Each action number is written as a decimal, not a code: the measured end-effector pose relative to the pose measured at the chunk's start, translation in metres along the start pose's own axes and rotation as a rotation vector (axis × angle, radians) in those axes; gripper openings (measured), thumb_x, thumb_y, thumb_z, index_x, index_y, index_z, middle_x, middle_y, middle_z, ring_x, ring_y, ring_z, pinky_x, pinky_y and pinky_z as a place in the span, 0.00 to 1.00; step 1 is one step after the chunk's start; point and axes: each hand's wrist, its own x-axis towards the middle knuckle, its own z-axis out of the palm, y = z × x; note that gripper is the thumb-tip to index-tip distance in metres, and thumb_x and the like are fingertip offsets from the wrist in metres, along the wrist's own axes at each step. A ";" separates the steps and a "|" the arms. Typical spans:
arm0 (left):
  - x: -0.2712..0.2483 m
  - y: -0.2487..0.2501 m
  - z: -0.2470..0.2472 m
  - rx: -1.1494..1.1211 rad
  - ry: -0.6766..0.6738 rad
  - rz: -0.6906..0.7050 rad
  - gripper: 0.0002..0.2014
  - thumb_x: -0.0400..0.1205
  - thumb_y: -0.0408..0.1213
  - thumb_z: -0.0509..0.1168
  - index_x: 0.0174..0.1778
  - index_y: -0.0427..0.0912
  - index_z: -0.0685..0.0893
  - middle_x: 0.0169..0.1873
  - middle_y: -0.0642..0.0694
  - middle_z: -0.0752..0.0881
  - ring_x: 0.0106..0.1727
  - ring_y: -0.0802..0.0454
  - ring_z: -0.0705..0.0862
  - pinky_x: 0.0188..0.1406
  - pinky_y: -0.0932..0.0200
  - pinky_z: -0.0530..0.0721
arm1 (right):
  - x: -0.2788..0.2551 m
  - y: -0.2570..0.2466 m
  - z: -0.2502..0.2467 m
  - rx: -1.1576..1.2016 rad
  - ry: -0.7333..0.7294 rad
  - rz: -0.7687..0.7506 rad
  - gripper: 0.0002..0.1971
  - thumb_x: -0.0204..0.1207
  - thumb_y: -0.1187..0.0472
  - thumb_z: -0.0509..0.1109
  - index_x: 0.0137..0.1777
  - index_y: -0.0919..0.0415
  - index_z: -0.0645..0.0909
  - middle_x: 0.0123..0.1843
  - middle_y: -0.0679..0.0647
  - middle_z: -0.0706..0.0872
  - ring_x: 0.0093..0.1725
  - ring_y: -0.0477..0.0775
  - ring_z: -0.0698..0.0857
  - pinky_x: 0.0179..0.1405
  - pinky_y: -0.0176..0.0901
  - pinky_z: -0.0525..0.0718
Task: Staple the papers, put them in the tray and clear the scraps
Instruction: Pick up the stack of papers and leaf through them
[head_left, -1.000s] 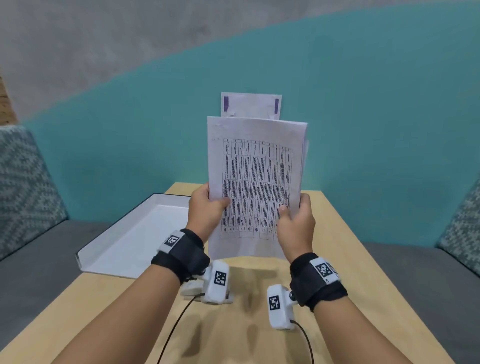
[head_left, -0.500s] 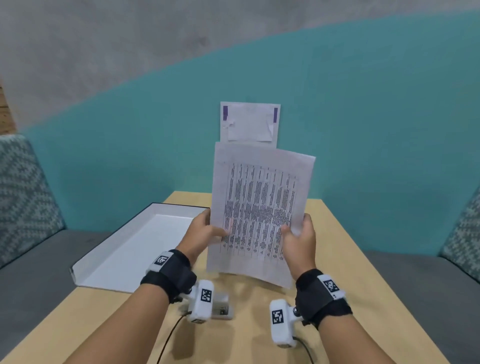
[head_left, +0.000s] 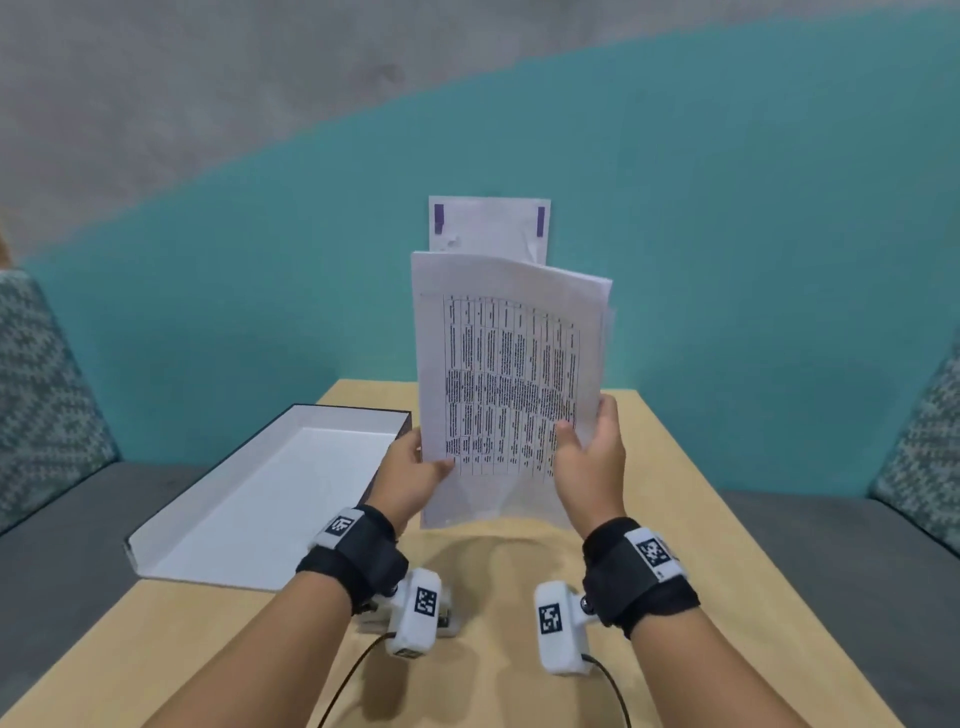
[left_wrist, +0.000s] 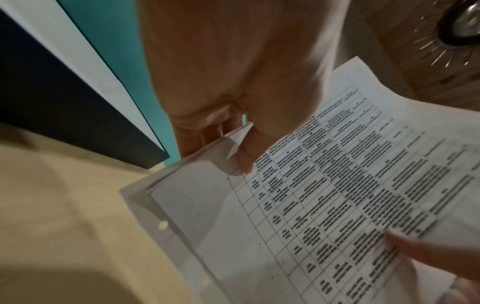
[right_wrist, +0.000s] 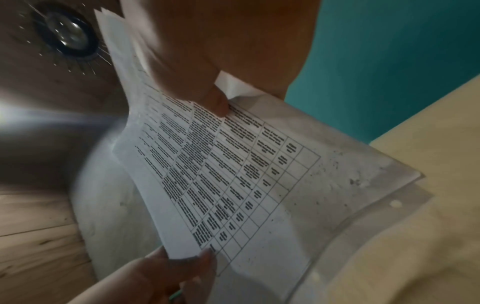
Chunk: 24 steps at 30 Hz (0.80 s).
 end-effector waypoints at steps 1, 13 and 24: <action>-0.001 -0.004 0.000 0.012 0.005 -0.008 0.19 0.81 0.20 0.68 0.65 0.42 0.87 0.57 0.45 0.93 0.59 0.46 0.91 0.62 0.46 0.89 | -0.004 0.003 0.001 -0.002 0.006 0.017 0.10 0.82 0.71 0.62 0.57 0.56 0.75 0.45 0.39 0.85 0.37 0.28 0.83 0.34 0.24 0.77; -0.001 -0.012 -0.006 -0.049 0.008 -0.099 0.24 0.76 0.16 0.70 0.66 0.39 0.82 0.58 0.42 0.92 0.59 0.42 0.90 0.61 0.43 0.88 | -0.014 0.015 0.003 0.068 0.017 0.182 0.09 0.77 0.70 0.66 0.52 0.57 0.76 0.40 0.48 0.86 0.33 0.49 0.81 0.27 0.33 0.80; 0.006 0.037 -0.016 -0.251 0.067 0.077 0.25 0.65 0.28 0.69 0.59 0.49 0.78 0.48 0.41 0.87 0.51 0.40 0.86 0.57 0.41 0.85 | 0.003 -0.005 -0.001 0.137 0.008 0.157 0.14 0.73 0.73 0.66 0.52 0.55 0.75 0.45 0.49 0.86 0.37 0.47 0.83 0.35 0.42 0.83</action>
